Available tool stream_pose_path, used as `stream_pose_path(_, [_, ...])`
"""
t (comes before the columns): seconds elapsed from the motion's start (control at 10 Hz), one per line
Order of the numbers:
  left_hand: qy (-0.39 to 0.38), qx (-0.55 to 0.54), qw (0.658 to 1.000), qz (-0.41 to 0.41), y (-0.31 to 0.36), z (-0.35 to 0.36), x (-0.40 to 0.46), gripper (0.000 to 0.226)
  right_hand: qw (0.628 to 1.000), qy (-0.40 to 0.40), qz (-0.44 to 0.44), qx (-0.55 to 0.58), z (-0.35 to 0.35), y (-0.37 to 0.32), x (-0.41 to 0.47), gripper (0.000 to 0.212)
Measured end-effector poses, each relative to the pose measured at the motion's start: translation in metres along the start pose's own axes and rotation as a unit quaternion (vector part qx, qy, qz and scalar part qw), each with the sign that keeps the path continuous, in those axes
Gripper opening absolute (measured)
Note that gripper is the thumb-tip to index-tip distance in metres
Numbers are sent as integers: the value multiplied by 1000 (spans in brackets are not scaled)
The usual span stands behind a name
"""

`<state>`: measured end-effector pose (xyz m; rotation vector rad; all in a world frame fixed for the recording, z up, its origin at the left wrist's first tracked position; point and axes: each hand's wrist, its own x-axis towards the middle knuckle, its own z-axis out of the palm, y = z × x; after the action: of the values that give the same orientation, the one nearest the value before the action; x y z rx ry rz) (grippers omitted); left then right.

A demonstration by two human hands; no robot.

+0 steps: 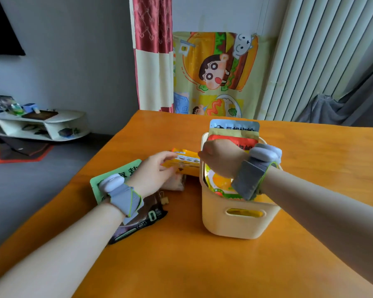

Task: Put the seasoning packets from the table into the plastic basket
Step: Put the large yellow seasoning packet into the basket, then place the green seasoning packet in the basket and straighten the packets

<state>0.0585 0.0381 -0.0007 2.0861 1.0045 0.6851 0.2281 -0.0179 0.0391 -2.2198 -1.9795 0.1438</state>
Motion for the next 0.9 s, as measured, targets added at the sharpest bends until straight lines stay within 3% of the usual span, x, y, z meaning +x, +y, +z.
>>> stream_pose_path(0.1, [33, 77, 996, -43, -27, -19, -14, 28, 981, 128, -69, 131, -23, -62, -36, 22])
stream_pose_path(0.3, [25, 186, 975, -121, -86, -32, -61, 40, 973, -115, -6, 201, 56, -122, -9, 31])
stream_pose_path(0.4, [73, 106, 973, -191, -93, -31, -77, 50, 948, -103, 108, 283, 96, -127, 3, 38])
stream_pose_path(0.5, [120, -20, 968, -221, -101, -32, -83, 54, 928, -22, 171, 330, 108, -126, 0, 44])
stream_pose_path(0.6, [146, -151, 943, -259, -95, -31, -89, 62, 921, 7, 155, 358, 112, -123, -1, 48])
stream_pose_path(0.7, [194, -271, 898, -286, -119, -28, -74, 95, 919, 14, 154, 364, 115, -120, -3, 50])
stream_pose_path(0.8, [195, -302, 897, -258, -137, -20, -69, 82, 935, 6, 155, 320, 116, -121, -6, 54])
stream_pose_path(0.9, [176, -279, 923, -196, -102, -13, -76, 15, 942, 1, 131, 309, 115, -118, -14, 70])
